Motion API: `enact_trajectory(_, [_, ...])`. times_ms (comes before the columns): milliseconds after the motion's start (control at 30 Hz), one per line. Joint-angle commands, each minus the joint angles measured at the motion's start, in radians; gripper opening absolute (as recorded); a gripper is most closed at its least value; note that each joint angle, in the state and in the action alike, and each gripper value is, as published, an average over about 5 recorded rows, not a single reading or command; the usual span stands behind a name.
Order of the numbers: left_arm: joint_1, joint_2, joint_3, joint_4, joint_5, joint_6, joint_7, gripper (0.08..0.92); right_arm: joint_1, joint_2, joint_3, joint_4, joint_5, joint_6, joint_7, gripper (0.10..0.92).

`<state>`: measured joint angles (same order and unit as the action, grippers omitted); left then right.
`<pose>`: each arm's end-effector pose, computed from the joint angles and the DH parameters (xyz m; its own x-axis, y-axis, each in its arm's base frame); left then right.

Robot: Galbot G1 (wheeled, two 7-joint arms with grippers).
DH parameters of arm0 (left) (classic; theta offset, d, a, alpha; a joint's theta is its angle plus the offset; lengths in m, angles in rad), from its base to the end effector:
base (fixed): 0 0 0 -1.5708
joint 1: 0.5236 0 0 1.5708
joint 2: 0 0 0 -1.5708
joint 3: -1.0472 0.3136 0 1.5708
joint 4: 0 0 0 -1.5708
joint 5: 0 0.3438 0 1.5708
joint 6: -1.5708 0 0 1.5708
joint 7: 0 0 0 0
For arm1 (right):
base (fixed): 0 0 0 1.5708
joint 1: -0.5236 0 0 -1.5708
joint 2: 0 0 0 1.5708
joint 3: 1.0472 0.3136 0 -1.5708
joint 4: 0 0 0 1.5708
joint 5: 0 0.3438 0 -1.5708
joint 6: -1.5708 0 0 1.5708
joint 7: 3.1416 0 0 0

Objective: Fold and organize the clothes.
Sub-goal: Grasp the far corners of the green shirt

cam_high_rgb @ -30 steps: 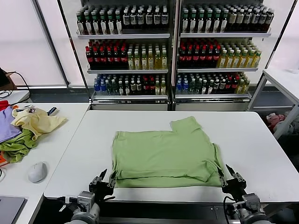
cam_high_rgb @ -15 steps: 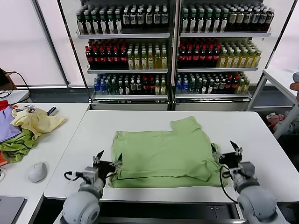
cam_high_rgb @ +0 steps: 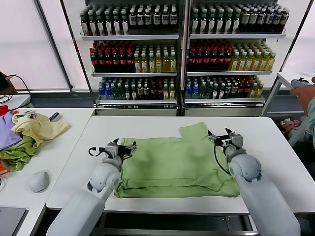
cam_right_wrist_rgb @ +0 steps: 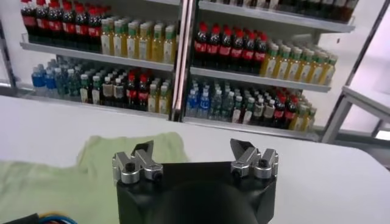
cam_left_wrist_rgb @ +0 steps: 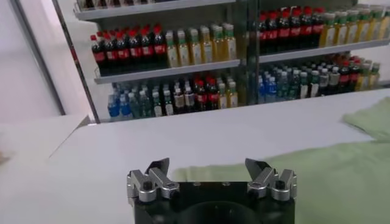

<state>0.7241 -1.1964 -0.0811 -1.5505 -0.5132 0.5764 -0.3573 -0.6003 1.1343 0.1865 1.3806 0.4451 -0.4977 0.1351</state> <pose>0.4064 -0.0198 -0.2354 -0.9038 0.0313 0.4268 0.0878 0.9897 0.1133 0.4560 -0.0589 -0.2143 -0.9364 -0.0281 0.3499 -0.0796 0.9878 -0.1336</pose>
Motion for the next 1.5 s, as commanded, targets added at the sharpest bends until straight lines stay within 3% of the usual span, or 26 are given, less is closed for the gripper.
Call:
enact_trajectory(33, [-0.181,-0.051,0.039,0.299,-0.019,0.001,0.002,0.823,0.224,0.085,-0.085,-0.33,-0.025,-0.004,-0.004,0.823])
enact_trajectory(333, [-0.179,-0.06,0.042,0.336,-0.057,0.006,0.013,0.823,0.259,0.159,-0.069,-0.479,-0.101,0.01,-0.042,0.823])
enact_trajectory(667, [-0.16,-0.057,0.046,0.331,-0.096,0.007,0.017,0.823,0.26,0.205,-0.064,-0.528,-0.117,0.003,-0.097,0.823])
enact_trajectory(800, [-0.142,-0.051,0.05,0.307,-0.11,0.007,0.023,0.811,0.255,0.206,-0.063,-0.536,-0.113,-0.003,-0.114,0.78])
enact_trajectory(1267, [-0.093,-0.028,0.036,0.224,-0.171,-0.005,0.048,0.409,0.225,0.188,-0.049,-0.486,-0.049,-0.027,-0.121,0.397])
enact_trajectory(1500, [-0.061,0.007,0.008,0.138,-0.191,-0.07,0.061,0.201,0.163,0.142,-0.042,-0.306,-0.011,-0.011,-0.101,0.198])
